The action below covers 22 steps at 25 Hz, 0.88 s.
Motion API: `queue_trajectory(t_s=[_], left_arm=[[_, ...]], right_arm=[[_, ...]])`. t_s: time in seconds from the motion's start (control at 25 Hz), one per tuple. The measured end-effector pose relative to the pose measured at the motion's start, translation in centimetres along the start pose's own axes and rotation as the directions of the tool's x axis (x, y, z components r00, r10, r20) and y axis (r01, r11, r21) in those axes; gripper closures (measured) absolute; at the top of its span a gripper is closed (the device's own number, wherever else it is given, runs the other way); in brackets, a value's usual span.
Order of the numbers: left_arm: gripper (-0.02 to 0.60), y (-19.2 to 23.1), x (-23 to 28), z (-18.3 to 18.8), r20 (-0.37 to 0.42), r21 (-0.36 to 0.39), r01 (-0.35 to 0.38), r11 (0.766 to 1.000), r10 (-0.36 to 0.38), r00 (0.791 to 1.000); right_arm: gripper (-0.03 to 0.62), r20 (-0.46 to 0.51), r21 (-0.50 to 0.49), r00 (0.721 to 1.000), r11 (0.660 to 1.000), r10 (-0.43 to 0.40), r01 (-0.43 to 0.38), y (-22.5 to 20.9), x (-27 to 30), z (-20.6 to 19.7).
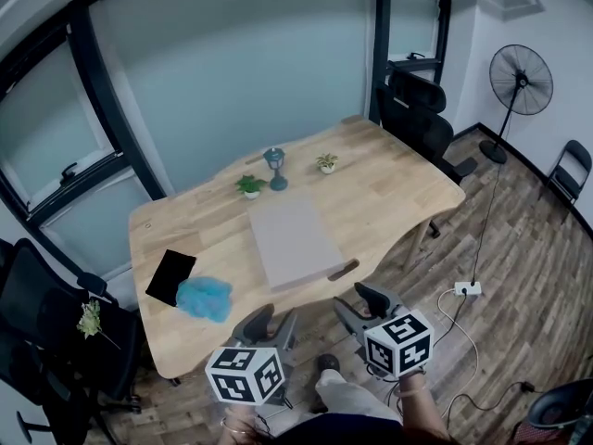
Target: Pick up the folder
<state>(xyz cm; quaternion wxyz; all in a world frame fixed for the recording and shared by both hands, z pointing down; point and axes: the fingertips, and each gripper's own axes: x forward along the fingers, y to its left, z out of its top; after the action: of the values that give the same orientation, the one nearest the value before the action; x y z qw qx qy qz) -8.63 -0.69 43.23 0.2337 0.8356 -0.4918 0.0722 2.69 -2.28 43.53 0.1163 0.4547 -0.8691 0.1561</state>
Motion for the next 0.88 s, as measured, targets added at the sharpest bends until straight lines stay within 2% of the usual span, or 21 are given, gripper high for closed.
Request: queue_trajectory(t_s=[0.88], left_arm=[[0.391, 5.3, 9.3, 3.4, -0.038, -0.069, -0.064, 0.996, 0.062, 0.997]], right_arm=[[0.398, -0.051, 0.018, 0.998, 0.999, 0.044, -0.043, -6.9, 9.0, 2.3]])
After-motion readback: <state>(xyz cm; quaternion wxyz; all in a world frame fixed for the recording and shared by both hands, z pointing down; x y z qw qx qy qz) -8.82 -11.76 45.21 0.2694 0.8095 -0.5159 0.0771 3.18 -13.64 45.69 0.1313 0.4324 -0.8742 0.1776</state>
